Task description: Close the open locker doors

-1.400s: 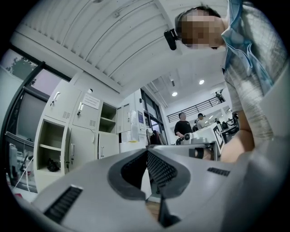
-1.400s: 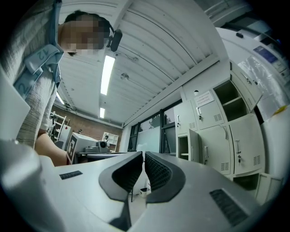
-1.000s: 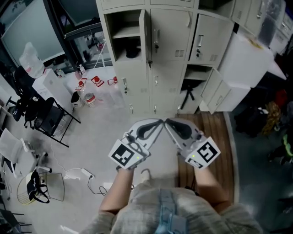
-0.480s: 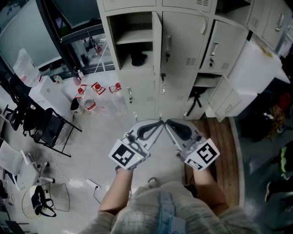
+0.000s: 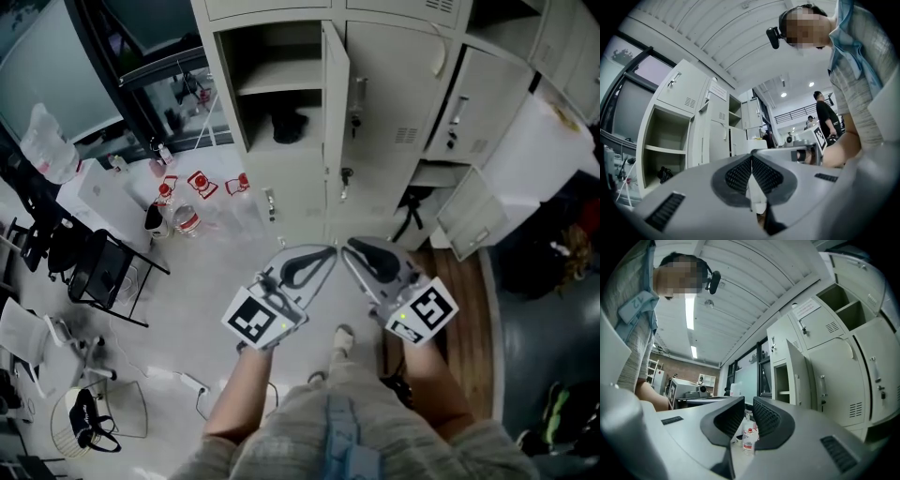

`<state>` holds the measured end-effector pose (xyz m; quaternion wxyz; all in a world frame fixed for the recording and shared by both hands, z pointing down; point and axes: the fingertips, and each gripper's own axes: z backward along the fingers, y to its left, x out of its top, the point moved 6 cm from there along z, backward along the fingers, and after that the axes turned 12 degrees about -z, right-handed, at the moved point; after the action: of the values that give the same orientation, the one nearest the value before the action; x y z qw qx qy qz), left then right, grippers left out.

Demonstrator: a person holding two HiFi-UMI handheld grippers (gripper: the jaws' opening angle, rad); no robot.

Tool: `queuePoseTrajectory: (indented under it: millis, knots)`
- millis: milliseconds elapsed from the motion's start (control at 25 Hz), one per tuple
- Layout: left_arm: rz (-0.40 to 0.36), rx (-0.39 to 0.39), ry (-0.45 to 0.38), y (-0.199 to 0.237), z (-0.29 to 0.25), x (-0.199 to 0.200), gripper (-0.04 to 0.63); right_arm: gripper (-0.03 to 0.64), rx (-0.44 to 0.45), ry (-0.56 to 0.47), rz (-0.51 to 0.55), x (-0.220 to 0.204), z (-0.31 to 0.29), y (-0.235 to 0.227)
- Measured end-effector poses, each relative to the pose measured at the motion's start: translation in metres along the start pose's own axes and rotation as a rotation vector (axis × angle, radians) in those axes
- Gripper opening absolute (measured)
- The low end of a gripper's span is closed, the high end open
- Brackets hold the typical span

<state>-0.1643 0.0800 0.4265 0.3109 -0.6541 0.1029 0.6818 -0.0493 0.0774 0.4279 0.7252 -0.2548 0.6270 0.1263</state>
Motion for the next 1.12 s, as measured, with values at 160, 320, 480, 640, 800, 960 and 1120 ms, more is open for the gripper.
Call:
queuePoseTrajectory:
  millis: [160,320,480,640,800,960,1120]
  knots:
    - [-0.002,0.043,0.039,0.031,-0.015,-0.015,0.005,0.031,0.001,-0.001,-0.02,0.007,-0.022,-0.042]
    - [-0.006,0.088,0.074,0.058,-0.037,-0.027,0.005,0.038,-0.004,0.009,-0.02,0.013,-0.044,-0.082]
    - [0.014,0.141,0.099,0.081,-0.055,-0.038,0.005,0.038,-0.009,0.027,-0.035,0.017,-0.062,-0.117]
    - [0.023,0.19,0.095,0.102,-0.069,-0.041,0.005,0.038,0.012,0.043,-0.03,0.022,-0.08,-0.137]
    - [-0.003,0.204,0.106,0.112,-0.076,-0.041,0.006,0.038,0.028,0.066,-0.011,0.022,-0.094,-0.143]
    - [-0.016,0.199,0.111,0.119,-0.079,-0.04,0.006,0.038,0.042,0.081,0.009,0.02,-0.101,-0.141]
    - [-0.024,0.207,0.105,0.128,-0.076,-0.038,0.006,0.038,0.054,0.094,0.029,0.019,-0.11,-0.135]
